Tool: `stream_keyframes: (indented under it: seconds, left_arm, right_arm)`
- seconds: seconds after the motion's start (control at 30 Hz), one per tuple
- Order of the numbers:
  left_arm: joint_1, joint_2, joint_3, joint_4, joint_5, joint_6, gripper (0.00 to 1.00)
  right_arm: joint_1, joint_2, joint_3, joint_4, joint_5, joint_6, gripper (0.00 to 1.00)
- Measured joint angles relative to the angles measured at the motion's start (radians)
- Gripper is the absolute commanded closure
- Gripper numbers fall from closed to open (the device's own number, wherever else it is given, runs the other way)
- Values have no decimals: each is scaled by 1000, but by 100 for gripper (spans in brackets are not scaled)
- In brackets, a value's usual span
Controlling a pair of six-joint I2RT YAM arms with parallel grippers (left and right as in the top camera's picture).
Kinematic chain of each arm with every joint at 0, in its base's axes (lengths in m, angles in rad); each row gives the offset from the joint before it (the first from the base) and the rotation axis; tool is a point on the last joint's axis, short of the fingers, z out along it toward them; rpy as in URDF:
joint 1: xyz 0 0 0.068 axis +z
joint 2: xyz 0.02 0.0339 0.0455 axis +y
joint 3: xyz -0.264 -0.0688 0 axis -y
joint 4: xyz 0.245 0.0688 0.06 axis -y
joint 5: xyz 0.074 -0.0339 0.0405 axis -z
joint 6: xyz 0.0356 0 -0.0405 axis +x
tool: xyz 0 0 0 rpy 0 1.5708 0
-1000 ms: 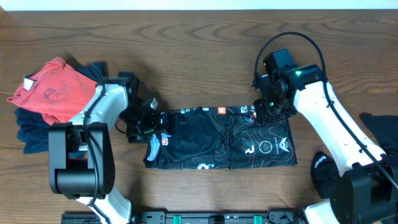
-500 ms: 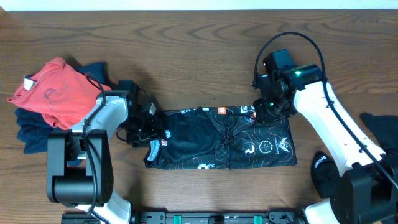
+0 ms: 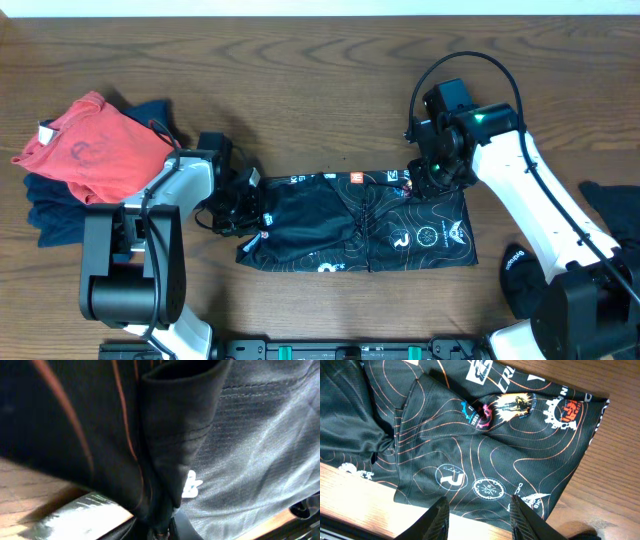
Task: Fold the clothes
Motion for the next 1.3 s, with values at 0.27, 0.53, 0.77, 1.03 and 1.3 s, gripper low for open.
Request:
stream_keyframes:
  seconds: [0.27,0.53,0.77,1.03,1.3]
  left_arm:
    - [58,0,60,-92,-19,0,94]
    - [199,-16,321,-320,-202,-12,94]
    - [168,-34,502,-511,-212,-44,94]
    - [-179,-42,516,-527,-111,-64,94]
    - [-525,-34,516,-377,-120,-160,94]
  right_arm:
    - [-2,0,0,-2,17,14,62]
    - [-88,0,0,-19,121,89,62]
    - [-206,0,0,-26,152,106,61]
    - [-236,0,0,-28,157,106,61]
    - [-236,0,0,-29,156,106,61]
